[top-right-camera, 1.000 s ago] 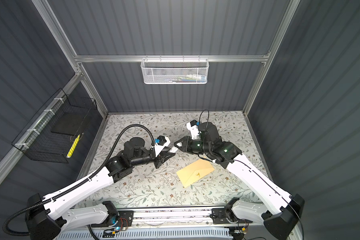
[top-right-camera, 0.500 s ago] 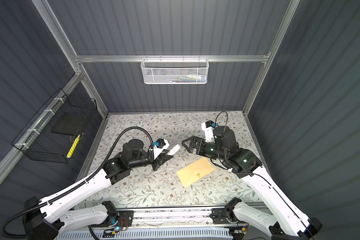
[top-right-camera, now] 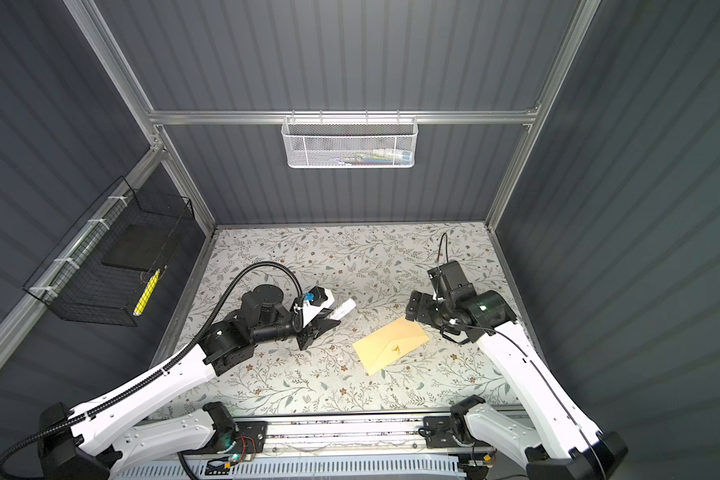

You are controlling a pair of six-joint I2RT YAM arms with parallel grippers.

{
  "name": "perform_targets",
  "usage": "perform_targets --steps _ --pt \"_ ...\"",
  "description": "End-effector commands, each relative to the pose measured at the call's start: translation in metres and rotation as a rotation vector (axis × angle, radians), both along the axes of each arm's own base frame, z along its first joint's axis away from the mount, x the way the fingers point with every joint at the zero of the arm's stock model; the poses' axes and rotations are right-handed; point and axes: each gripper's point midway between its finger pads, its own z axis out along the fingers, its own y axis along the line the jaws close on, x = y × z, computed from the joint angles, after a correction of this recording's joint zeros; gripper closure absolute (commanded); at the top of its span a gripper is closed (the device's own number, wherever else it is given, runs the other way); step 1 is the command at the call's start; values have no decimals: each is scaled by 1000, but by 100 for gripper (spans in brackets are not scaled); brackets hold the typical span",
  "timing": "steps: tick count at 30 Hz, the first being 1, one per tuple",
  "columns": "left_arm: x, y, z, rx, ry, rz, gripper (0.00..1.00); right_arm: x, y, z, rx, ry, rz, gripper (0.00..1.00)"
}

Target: Place the letter into the envelope and seal it

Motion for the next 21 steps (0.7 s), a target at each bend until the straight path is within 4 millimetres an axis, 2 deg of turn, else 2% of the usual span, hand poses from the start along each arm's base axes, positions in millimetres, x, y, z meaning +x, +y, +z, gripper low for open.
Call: perform_targets --steps 1,3,5,9,15,21 --pt "-9 1 -1 -21 17 -23 98 4 -14 -28 -91 39 -7 15" --pt "-10 2 -4 -25 25 -23 99 9 -13 -53 -101 104 0 19" --pt "-11 2 -6 -22 32 -23 99 13 -19 -68 -141 141 -8 25" --pt "-10 2 -6 -18 34 -17 98 23 -28 -91 -175 183 -32 32" --pt "-10 2 -5 -22 35 -17 98 41 -45 -116 -200 217 -68 43" --pt "-11 3 -6 -20 35 -18 99 57 -52 -133 -200 245 -74 46"
